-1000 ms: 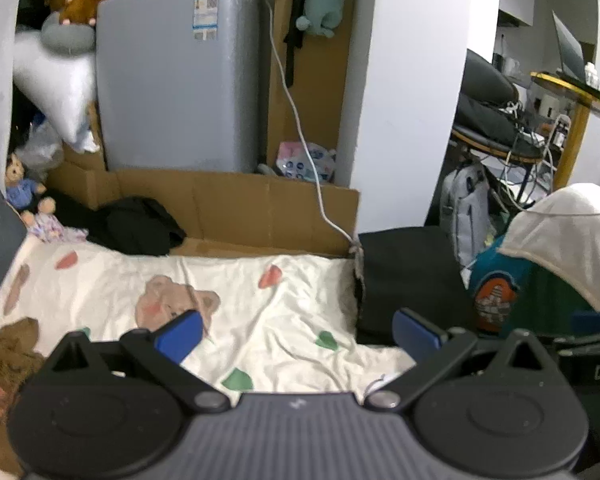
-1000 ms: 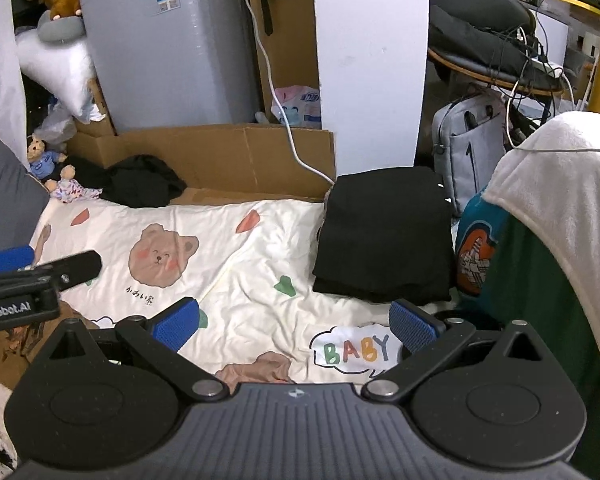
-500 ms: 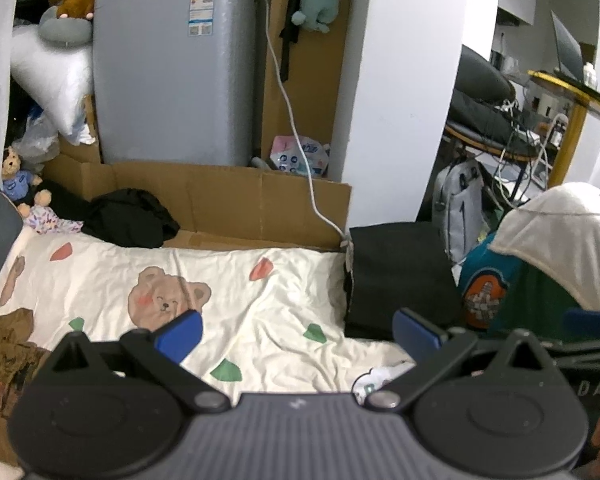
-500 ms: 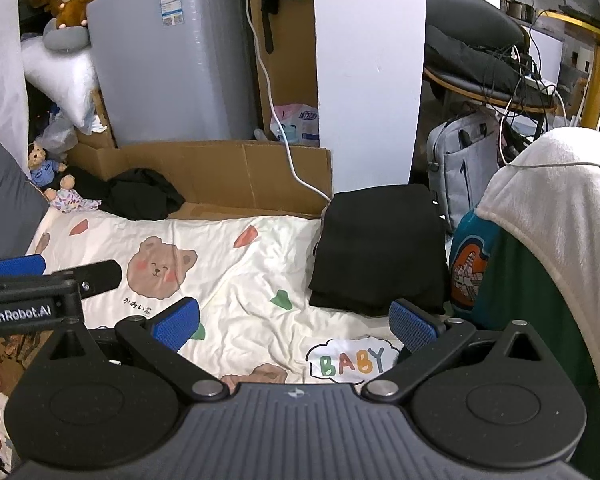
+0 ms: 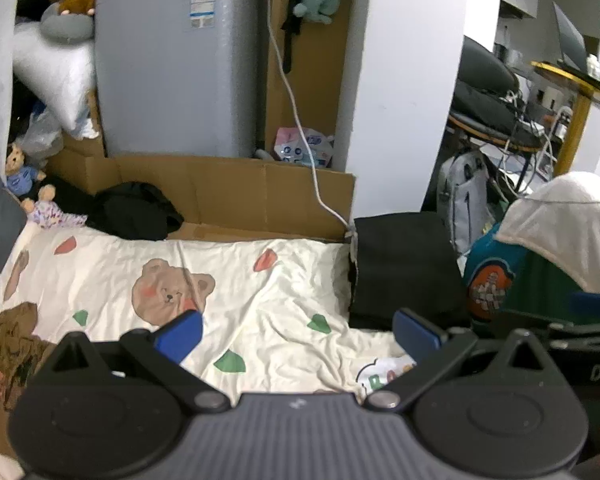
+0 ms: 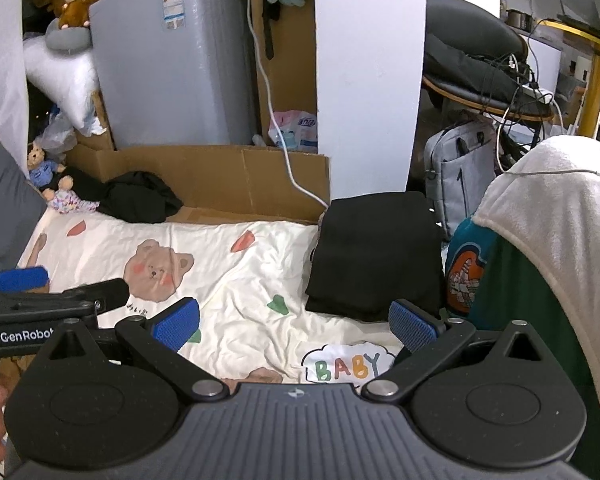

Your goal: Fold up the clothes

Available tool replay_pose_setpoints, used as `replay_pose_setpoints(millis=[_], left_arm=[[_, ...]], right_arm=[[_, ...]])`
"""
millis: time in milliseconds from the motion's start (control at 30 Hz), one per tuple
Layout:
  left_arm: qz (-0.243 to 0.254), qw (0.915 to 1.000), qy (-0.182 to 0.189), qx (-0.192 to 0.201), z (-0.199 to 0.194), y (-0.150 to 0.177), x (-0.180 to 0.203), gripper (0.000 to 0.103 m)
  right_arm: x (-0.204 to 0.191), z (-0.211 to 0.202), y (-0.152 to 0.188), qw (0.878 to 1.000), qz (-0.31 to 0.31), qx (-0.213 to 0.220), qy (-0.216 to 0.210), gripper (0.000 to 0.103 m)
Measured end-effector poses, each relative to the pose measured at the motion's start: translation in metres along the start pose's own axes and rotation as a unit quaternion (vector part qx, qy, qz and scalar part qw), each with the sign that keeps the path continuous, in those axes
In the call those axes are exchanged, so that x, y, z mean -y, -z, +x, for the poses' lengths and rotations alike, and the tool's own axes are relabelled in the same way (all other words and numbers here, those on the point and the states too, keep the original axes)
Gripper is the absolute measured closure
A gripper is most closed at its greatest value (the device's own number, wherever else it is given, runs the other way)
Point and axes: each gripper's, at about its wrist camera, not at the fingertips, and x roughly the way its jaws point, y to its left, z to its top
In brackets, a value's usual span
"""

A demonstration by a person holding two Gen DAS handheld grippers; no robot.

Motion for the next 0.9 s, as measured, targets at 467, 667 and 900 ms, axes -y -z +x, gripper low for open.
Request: replay_pose_setpoints(millis=[467, 667, 900], left_arm=[[0.007, 0.9998, -0.015, 0.011, -0.0002, 0.0029, -0.0001, 0.000], [0.011, 0.9998, -0.008, 0.011, -0.0001, 0.0033, 0.0024, 0.000], [0.017, 0.9998, 0.004, 0.014, 0.0001, 0.0050, 0.0054, 0.000]], right_arm=[[-0.0004, 0.0017, 0.0029, 1.000, -0.003, -0.006, -0.002, 0.000], [-0.0003, 0.0012, 0.0025, 1.000, -0.002, -0.003, -0.001, 0.000], [-0.0024, 0.0028, 0.0047, 1.000, -0.005, -0.007, -0.001, 0.000]])
